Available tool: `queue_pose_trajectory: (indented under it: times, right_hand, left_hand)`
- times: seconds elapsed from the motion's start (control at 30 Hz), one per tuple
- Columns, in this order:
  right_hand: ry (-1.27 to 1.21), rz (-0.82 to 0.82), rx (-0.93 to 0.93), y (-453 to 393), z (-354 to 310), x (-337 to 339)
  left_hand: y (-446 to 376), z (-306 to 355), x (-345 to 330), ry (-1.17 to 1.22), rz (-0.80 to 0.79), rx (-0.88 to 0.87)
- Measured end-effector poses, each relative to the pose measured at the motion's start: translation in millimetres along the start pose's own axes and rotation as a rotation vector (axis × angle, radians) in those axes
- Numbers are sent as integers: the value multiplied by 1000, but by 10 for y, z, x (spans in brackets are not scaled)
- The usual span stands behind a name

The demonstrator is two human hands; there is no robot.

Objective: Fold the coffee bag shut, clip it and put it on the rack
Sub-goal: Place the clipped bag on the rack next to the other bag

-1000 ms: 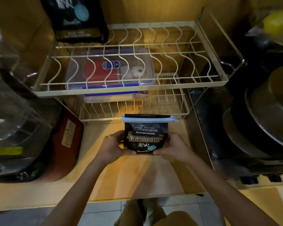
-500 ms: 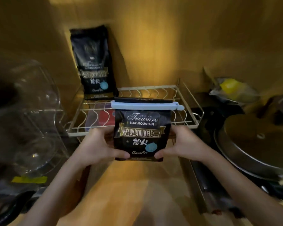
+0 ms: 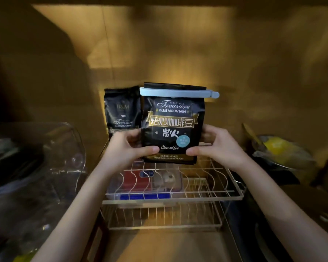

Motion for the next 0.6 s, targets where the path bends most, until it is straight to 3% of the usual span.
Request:
queue_pose_trajectory:
  times: [0.27, 0.47, 0.6]
  right_hand:
    - [-82, 161, -20, -307, 548, 19]
    - [-133, 149, -135, -497, 1116, -38]
    - [-87, 112, -186, -456, 1290, -135]
  left_hand:
    - [-441, -234, -191, 10, 212, -65]
    - [-818, -579, -442, -35, 330, 18]
    - [-789, -715, -552, -145, 458, -25]
Point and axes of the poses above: each hand's wrist, its own y-axis away from the middle knuckle, its own x-axis out of the back of the hand, z = x × y, the point moved 3 cm from there along -y, towards the middle knuckle, and after that the axes turned 15 degrees about x, right-handed, at the moved point
